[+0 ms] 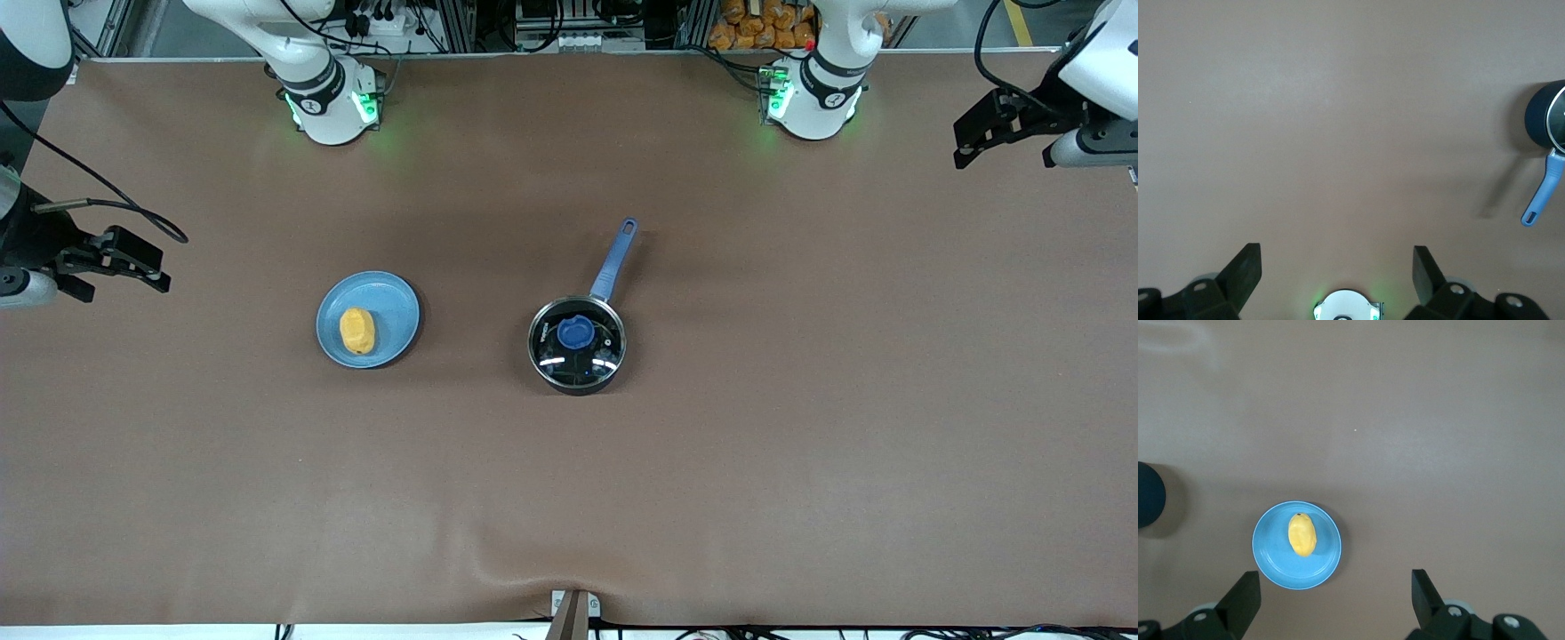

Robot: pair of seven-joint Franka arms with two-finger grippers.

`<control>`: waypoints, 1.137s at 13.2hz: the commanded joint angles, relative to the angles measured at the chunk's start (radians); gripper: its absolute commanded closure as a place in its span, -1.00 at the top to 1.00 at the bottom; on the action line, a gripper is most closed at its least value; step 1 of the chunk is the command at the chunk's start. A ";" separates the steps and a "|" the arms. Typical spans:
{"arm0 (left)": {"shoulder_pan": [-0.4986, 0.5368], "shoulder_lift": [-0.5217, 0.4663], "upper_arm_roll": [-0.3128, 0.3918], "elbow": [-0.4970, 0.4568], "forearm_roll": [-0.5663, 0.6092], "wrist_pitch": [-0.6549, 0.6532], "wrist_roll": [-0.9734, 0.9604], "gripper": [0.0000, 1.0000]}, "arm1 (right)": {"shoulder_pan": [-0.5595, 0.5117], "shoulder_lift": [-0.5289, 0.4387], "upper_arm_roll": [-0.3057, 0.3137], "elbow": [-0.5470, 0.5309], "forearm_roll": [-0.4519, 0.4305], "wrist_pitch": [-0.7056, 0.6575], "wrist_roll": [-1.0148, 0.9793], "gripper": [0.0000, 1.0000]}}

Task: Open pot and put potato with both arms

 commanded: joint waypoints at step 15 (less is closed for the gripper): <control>0.008 0.094 0.005 0.114 -0.009 0.003 0.018 1.00 | -0.002 -0.004 0.008 0.008 -0.016 -0.001 0.011 1.00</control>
